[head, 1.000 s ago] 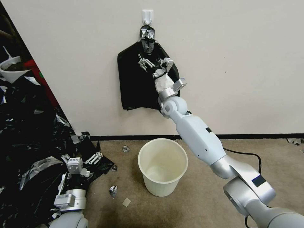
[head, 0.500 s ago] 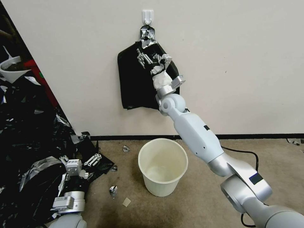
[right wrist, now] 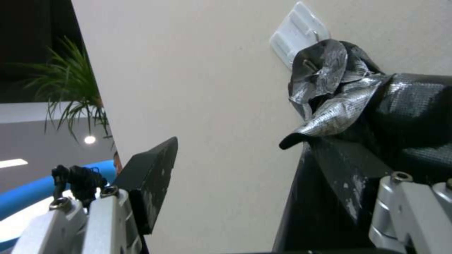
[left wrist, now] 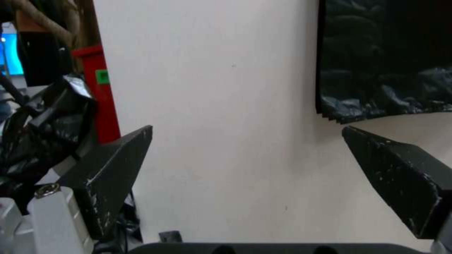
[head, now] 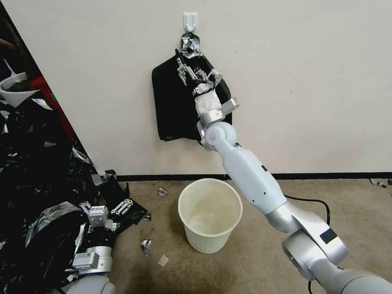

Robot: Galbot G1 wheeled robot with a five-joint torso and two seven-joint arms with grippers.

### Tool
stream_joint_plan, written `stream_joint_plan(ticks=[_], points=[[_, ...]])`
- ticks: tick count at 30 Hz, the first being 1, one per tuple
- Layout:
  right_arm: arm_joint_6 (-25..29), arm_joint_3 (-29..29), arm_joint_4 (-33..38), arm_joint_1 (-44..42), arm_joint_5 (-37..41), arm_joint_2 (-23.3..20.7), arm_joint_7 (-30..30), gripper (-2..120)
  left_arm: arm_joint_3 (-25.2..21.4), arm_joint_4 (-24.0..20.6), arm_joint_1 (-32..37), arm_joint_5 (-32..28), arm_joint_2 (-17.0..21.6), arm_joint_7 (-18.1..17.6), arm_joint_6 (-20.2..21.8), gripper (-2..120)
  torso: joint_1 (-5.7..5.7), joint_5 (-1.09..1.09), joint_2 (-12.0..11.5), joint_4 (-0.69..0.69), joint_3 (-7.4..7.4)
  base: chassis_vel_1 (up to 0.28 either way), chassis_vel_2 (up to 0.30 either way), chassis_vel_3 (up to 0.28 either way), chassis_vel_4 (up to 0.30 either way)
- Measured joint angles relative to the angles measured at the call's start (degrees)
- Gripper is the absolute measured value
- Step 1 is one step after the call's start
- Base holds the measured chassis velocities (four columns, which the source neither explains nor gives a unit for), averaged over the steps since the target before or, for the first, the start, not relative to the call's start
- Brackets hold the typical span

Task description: Place a trash bag onto the trash bin.

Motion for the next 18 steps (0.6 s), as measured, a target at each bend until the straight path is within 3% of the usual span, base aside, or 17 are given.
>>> stream_joint_plan(ticks=[18], points=[[-1.30, 1.30, -3.58, 2.48, 5.61, 0.85, 1.20, 73, 0.34, 0.79, -0.13, 1.26, -0.34, -0.15, -0.16, 100, 0.00, 0.00, 0.00, 0.00, 0.00, 0.000, 0.000, 0.000, 0.000]])
